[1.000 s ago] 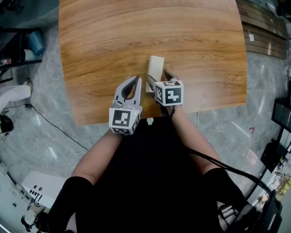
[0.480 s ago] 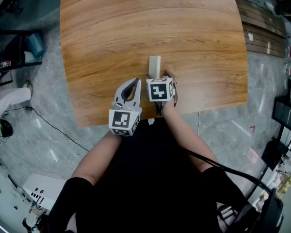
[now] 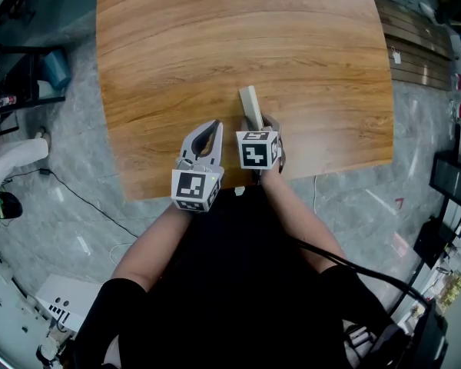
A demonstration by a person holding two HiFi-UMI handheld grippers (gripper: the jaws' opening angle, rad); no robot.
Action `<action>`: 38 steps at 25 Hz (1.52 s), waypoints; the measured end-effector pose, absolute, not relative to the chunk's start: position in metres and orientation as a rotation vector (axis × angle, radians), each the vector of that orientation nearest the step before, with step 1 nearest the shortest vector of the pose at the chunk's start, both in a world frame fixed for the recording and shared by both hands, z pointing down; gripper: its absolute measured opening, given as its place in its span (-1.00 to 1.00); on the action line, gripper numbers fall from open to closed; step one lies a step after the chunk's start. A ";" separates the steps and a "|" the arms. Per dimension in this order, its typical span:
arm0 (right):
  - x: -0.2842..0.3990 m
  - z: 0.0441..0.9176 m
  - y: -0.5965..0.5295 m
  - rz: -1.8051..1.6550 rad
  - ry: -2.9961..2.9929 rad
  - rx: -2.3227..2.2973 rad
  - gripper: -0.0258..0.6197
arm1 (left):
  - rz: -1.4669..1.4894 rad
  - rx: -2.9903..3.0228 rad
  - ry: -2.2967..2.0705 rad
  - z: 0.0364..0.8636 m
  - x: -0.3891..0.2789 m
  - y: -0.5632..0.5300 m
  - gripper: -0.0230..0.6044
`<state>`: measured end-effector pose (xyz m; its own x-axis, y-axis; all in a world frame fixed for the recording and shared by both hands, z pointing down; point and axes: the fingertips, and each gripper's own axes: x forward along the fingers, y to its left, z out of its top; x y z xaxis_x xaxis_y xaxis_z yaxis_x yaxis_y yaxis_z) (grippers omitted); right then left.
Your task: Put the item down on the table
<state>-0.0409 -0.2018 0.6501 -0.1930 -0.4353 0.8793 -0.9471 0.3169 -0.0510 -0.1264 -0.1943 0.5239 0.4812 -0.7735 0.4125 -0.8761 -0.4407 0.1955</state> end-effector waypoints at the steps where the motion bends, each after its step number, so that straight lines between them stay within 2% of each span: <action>1: -0.039 0.648 -0.201 0.804 -1.790 1.248 -0.39 | 0.369 2.353 -1.379 0.524 -0.125 -0.194 -0.92; 10: -0.021 0.577 -0.207 0.744 -1.968 1.376 -0.39 | 0.337 2.398 -1.402 0.504 -0.109 -0.202 -0.92; 26: 0.008 0.408 -0.192 0.442 -2.337 1.494 -0.40 | 0.157 2.533 -1.490 0.402 -0.067 -0.199 -0.92; 38: 0.020 0.350 -0.172 0.304 -2.464 1.546 -0.40 | 0.085 2.593 -1.538 0.361 -0.056 -0.189 -0.92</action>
